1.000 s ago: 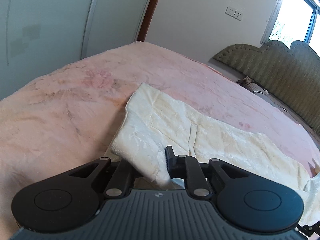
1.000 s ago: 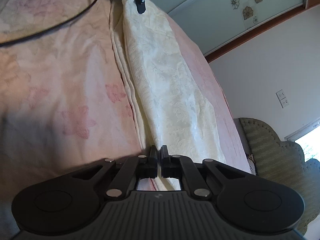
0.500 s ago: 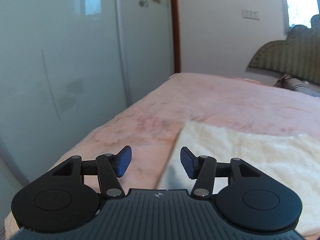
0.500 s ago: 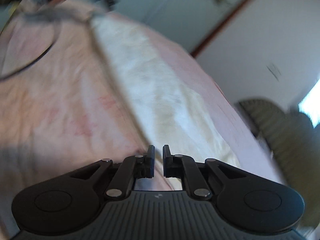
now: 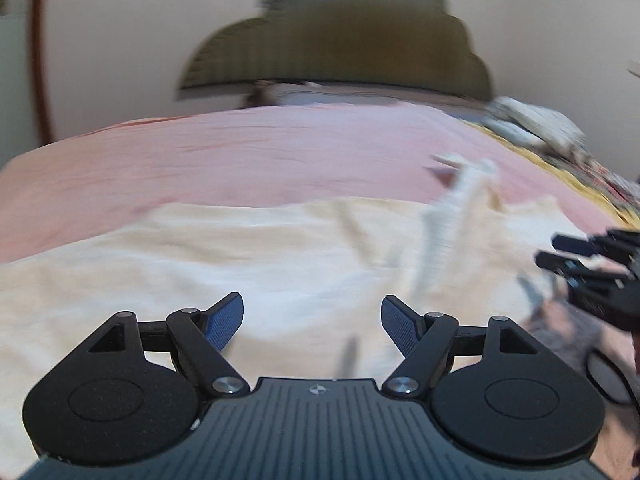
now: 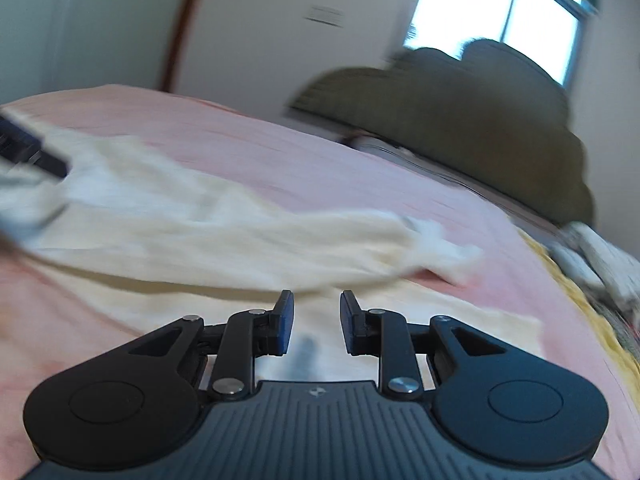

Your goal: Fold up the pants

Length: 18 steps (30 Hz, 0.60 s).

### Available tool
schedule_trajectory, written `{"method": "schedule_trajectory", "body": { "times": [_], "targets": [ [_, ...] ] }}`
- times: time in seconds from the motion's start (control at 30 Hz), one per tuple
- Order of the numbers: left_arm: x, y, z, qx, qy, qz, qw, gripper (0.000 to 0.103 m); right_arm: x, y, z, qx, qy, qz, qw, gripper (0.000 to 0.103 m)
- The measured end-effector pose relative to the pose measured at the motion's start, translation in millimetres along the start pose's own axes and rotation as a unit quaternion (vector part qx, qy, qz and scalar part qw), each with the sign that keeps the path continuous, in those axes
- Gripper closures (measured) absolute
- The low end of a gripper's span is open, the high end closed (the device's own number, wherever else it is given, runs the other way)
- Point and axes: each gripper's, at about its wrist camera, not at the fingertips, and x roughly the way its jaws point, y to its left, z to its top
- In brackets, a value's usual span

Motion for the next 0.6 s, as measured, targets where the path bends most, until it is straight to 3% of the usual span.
{"method": "schedule_trajectory", "body": {
  "times": [0.07,0.1,0.13,0.2,0.27,0.43,0.6],
  "targets": [
    [11.5,-18.8,-4.5,0.034,0.005,-0.010,0.9993,0.023,9.1,-29.4,-12.6,0.033,0.036,-0.034,0.998,0.062],
    [18.2,-23.3,-7.9,0.046,0.013,-0.014,0.9988,0.024,14.0,-42.8,-22.0,0.048,0.065,-0.037,0.996,0.052],
    [22.9,-24.6,-11.0,0.052,0.025,-0.026,0.9980,0.024,16.3,-52.5,-31.1,0.058,0.089,-0.031,0.994,0.049],
    [28.0,-26.8,-16.9,0.051,0.041,-0.062,0.9959,0.024,5.3,-66.3,-41.1,0.087,0.085,-0.010,0.992,0.049],
    [29.8,-28.3,-18.6,0.044,0.034,-0.077,0.9954,0.024,-5.1,-72.7,-41.6,0.096,0.084,-0.018,0.992,0.048],
    [35.7,-24.6,-8.9,0.024,-0.001,-0.075,0.9969,0.022,-11.1,-115.1,-35.9,0.187,0.037,-0.043,0.981,0.048],
    [51.9,-21.0,-12.7,0.005,0.005,-0.066,0.9978,0.021,28.5,-162.5,-21.6,0.204,0.051,-0.052,0.976,0.048]
  ]
}}
